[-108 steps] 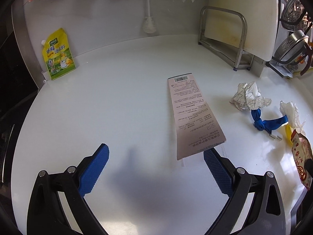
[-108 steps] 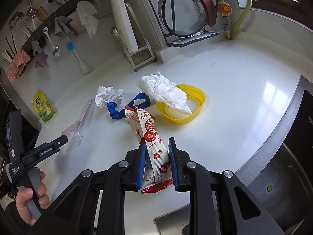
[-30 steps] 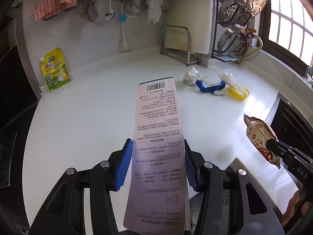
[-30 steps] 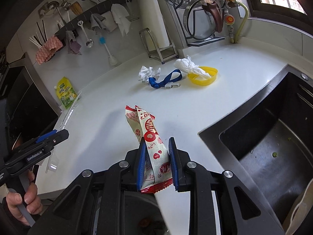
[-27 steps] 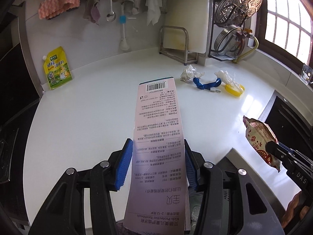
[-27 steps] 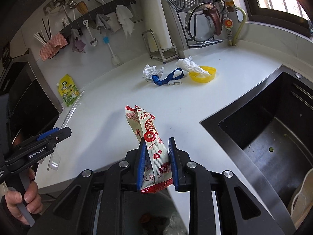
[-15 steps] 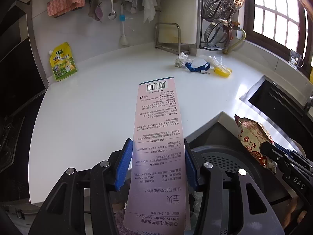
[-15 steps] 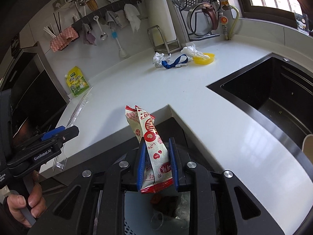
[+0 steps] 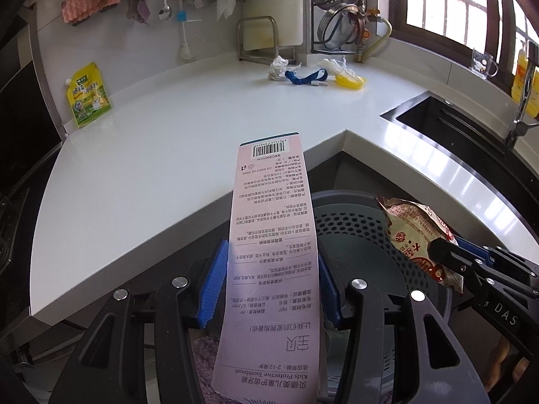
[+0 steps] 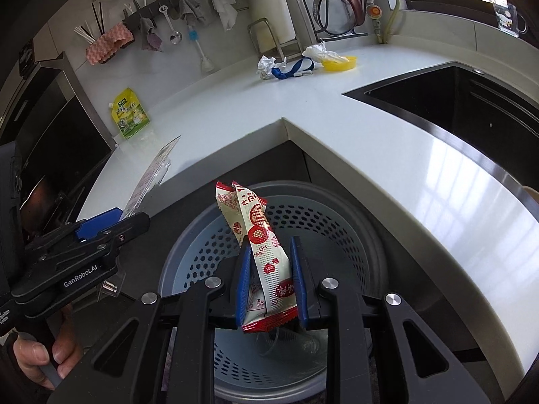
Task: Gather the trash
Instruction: 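Carry the wrapper and receipt over the grey bin with both tools, then open the right tool dropping the wrapper while the left tool drops the receipt, then move both tools back over the countertop toward the tissue and crumpled paper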
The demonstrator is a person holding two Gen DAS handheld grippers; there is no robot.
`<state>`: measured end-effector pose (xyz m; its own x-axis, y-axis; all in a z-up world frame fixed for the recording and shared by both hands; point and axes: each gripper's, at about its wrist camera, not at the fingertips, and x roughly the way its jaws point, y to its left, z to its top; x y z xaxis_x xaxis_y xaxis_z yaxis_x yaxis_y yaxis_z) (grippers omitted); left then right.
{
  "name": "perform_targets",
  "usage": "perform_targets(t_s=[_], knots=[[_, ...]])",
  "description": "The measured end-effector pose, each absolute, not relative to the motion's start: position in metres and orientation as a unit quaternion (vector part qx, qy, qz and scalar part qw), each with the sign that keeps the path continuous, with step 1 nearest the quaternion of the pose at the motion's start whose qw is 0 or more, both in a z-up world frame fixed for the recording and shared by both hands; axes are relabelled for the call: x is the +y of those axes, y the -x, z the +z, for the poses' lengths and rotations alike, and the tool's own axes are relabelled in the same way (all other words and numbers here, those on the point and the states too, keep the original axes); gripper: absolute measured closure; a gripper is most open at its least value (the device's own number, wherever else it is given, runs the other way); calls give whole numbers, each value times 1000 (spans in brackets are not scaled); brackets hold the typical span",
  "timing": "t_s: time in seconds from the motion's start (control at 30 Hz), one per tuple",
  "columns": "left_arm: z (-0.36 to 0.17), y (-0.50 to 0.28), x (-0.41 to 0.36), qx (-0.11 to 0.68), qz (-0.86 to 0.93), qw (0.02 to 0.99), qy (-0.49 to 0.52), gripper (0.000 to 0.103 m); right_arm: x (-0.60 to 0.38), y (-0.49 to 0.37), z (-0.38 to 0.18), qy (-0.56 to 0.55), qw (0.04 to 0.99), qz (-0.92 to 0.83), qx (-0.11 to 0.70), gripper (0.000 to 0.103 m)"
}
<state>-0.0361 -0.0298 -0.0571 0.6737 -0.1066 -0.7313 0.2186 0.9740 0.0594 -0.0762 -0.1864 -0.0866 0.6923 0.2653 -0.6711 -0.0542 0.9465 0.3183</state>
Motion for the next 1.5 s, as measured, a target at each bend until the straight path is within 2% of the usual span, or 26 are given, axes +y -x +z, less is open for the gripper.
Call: perform_targets(t_s=[0.47,1.07,1.1,1.13,1.17,1.2,1.5], knots=[[-87,31,-29,428,-99,896,-74,54,-182,80,-103,-125,902,81,405,81],[-100,29,-33,441,-119,886,-72,54,-181,71,-117,-126,895,74,421,80],[-100,29,-32,441,-118,887,-71,54,-182,71,-117,-126,895,74,421,74],[-100,29,-32,441,-118,887,-69,53,-182,72,-117,-127,895,73,420,63],[-100,30,-32,442,-118,887,-66,47,-182,72,-117,-128,896,72,419,56],[-100,30,-31,441,-117,888,-63,42,-183,73,-116,-130,898,70,415,45],[-101,30,-28,444,-113,887,-58,38,-189,78,-116,-138,900,64,408,43]])
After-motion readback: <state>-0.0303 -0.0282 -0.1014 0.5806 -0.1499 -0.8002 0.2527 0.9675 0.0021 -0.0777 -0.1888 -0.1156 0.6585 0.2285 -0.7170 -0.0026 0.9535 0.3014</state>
